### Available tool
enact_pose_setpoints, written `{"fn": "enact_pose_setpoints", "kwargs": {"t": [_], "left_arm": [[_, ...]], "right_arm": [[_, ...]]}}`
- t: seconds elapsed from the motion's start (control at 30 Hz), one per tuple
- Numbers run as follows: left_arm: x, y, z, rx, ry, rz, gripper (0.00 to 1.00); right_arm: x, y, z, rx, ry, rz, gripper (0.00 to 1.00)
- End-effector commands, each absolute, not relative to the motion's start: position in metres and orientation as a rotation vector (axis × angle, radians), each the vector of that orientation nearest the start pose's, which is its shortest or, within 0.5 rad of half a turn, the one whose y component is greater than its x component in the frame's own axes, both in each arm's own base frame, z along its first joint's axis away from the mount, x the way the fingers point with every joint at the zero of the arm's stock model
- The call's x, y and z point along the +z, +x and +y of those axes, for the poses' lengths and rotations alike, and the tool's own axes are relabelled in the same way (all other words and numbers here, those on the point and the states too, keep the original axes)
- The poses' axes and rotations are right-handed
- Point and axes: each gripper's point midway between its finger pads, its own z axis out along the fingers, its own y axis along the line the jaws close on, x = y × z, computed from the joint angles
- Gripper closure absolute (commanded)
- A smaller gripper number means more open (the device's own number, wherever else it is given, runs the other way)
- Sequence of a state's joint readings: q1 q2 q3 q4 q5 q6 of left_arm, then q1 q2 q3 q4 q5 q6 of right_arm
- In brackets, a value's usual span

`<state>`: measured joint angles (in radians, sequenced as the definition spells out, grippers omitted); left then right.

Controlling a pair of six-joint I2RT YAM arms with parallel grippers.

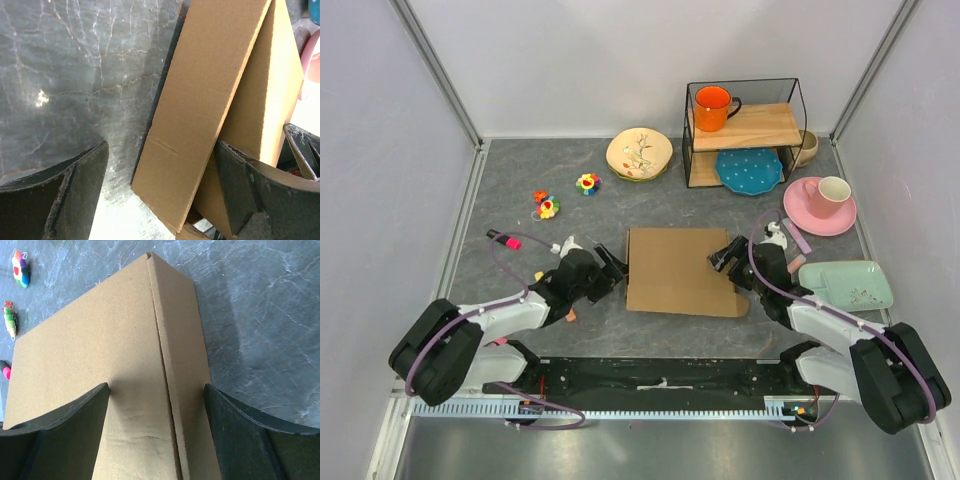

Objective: Fold the paper box

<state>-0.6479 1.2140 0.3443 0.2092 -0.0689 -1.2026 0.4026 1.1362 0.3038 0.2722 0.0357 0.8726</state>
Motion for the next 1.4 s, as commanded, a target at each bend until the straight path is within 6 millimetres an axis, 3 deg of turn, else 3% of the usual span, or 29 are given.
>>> {"fn": "enact_pose_setpoints", "kwargs": {"t": [0.0,0.13,0.23,0.37,0.4,0.43,0.5,0.53,0.6,0.73,0.8,0.83,0.9,0.93,1.07,1.17,1.27,1.37], "left_arm": [[0.097,0.273,-0.245,-1.046,-0.521,2.178,0.07],[0.103,0.289,-0.242,-1.043,-0.475,2.205,0.11],[0.105,0.297,-0.222,-0.957,-0.526,2.213,0.11],[0.113,0.292,-0.189,-0.811,-0.617,2.16,0.06],[0.107,0.286,-0.181,-0.783,-0.639,2.16,0.05],[0.123,0.285,-0.173,-0.789,-0.647,2.088,0.05],[0.119,0.276,-0.163,-0.774,-0.644,2.056,0.05],[0.136,0.275,-0.158,-0.796,-0.636,1.98,0.05],[0.135,0.268,-0.152,-0.776,-0.562,1.945,0.07],[0.158,0.25,-0.157,-0.778,-0.366,1.866,0.1],[0.179,0.244,-0.157,-0.736,-0.256,1.806,0.1],[0.185,0.235,-0.167,-0.744,-0.183,1.802,0.1],[0.199,0.229,-0.165,-0.658,-0.095,1.777,0.1],[0.202,0.218,-0.178,-0.669,-0.025,1.782,0.1],[0.189,0.201,-0.189,-0.537,0.108,1.844,0.09],[0.173,0.196,-0.186,-0.406,0.142,1.896,0.09],[0.168,0.194,-0.17,-0.303,0.15,1.929,0.09],[0.173,0.192,-0.138,-0.194,0.131,1.923,0.09]], "right_arm": [[0.014,0.233,0.147,0.688,0.518,2.348,0.18],[0.016,0.233,0.145,0.685,0.531,2.33,0.18],[0.017,0.235,0.143,0.667,0.539,2.326,0.18],[0.018,0.239,0.144,0.672,0.562,2.317,0.18],[0.018,0.24,0.145,0.68,0.566,2.311,0.17],[0.018,0.24,0.145,0.685,0.57,2.306,0.18],[0.02,0.244,0.147,0.695,0.581,2.296,0.17],[0.02,0.245,0.147,0.695,0.581,2.296,0.17],[0.021,0.247,0.149,0.703,0.584,2.294,0.17],[0.022,0.25,0.15,0.705,0.588,2.286,0.18],[0.022,0.25,0.151,0.707,0.588,2.289,0.18],[0.022,0.251,0.15,0.705,0.591,2.287,0.18],[0.021,0.253,0.151,0.7,0.591,2.291,0.17],[0.02,0.253,0.151,0.7,0.589,2.294,0.17],[0.019,0.257,0.152,0.692,0.575,2.296,0.18],[0.021,0.261,0.153,0.682,0.565,2.299,0.18],[0.023,0.265,0.153,0.683,0.56,2.308,0.18],[0.028,0.268,0.154,0.688,0.555,2.3,0.17]]}}
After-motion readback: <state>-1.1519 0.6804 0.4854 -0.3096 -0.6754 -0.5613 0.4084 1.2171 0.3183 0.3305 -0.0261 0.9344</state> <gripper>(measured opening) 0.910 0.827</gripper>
